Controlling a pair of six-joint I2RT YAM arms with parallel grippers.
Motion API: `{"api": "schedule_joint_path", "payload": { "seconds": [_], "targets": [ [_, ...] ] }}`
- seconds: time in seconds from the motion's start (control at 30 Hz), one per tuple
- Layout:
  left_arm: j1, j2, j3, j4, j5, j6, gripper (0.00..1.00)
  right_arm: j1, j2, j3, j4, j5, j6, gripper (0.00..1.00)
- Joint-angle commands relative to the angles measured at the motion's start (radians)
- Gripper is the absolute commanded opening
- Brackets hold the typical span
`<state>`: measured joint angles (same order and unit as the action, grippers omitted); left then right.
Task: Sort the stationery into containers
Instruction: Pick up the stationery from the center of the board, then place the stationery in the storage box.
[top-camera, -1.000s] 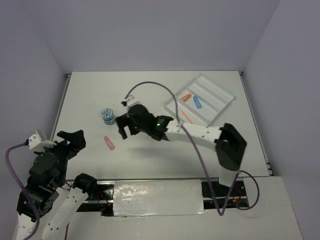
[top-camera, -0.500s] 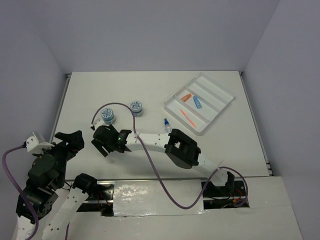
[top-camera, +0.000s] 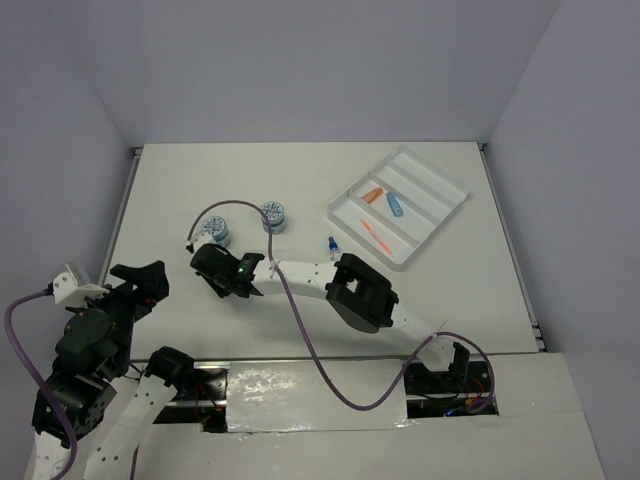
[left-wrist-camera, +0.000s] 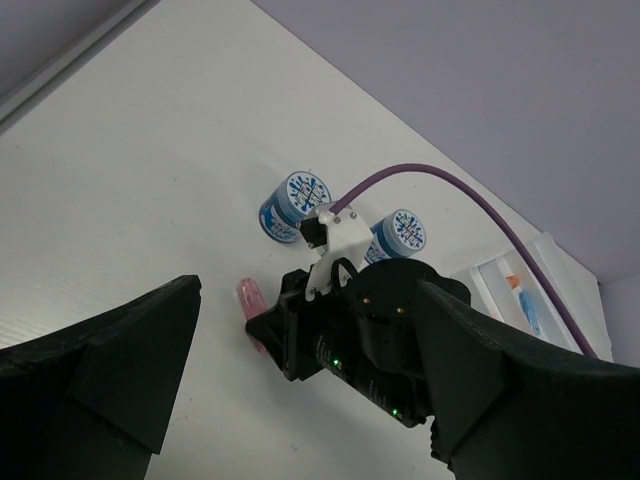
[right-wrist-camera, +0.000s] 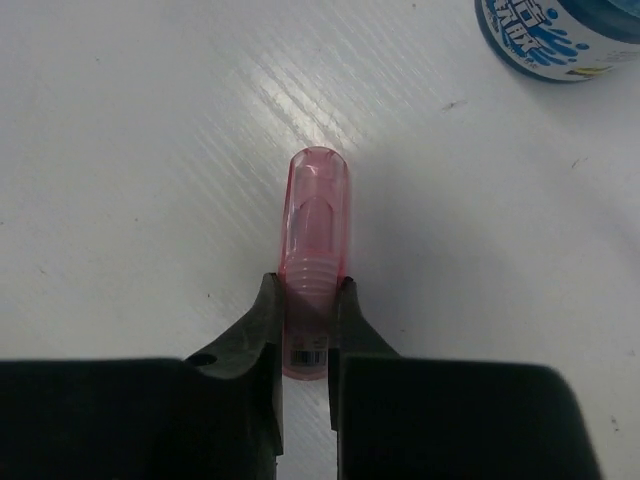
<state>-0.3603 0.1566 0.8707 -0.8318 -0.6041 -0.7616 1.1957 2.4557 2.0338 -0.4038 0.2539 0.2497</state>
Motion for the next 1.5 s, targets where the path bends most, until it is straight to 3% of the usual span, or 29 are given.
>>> {"api": "schedule_joint_path", "payload": {
  "seconds": [0.0,0.2,0.3,0.4,0.5,0.63,0.73,0.93,1.07,1.27,1.33,1.37,1.47],
  "targets": [
    [0.006,-0.005,0.008,0.042,0.004,0.018,0.99,0.002,-0.082,-0.124,0.044,-0.027,-0.015,0.0],
    [0.004,-0.012,0.004,0.06,0.032,0.034,0.99,-0.097,-0.585,-0.625,0.357,-0.159,-0.091,0.0],
    [0.004,-0.005,-0.001,0.074,0.058,0.051,0.99,-0.253,-0.817,-0.776,0.352,-0.159,-0.133,0.0],
    [0.004,0.003,-0.006,0.086,0.079,0.061,0.99,-0.46,-0.888,-0.852,0.287,-0.078,-0.185,0.0],
    [0.006,0.014,-0.009,0.099,0.096,0.07,0.99,-0.645,-0.829,-0.842,0.222,0.128,-0.19,0.0],
    [0.004,0.037,-0.007,0.102,0.116,0.082,0.99,-0.844,-0.726,-0.709,0.143,0.145,-0.199,0.0],
    [0.004,0.052,-0.007,0.108,0.133,0.093,0.99,-0.91,-0.657,-0.629,0.126,0.074,-0.219,0.0],
    [0.006,0.047,-0.012,0.12,0.148,0.104,0.99,-0.967,-0.532,-0.531,0.068,0.048,-0.234,0.04],
    [0.004,0.049,-0.012,0.123,0.158,0.107,0.99,-0.973,-0.515,-0.511,0.063,0.012,-0.24,0.14],
    [0.004,0.049,-0.013,0.126,0.159,0.11,0.99,-0.975,-0.532,-0.544,0.077,-0.033,-0.23,0.18],
    [0.004,0.047,-0.013,0.128,0.161,0.111,0.99,-0.975,-0.535,-0.552,0.08,-0.051,-0.225,0.28],
    [0.004,0.047,-0.013,0.128,0.161,0.111,0.99,-0.973,-0.534,-0.55,0.077,-0.048,-0.222,0.43],
    [0.004,0.05,-0.015,0.126,0.164,0.113,0.99,-0.975,-0.524,-0.538,0.057,-0.039,-0.213,0.62]
  ]
}}
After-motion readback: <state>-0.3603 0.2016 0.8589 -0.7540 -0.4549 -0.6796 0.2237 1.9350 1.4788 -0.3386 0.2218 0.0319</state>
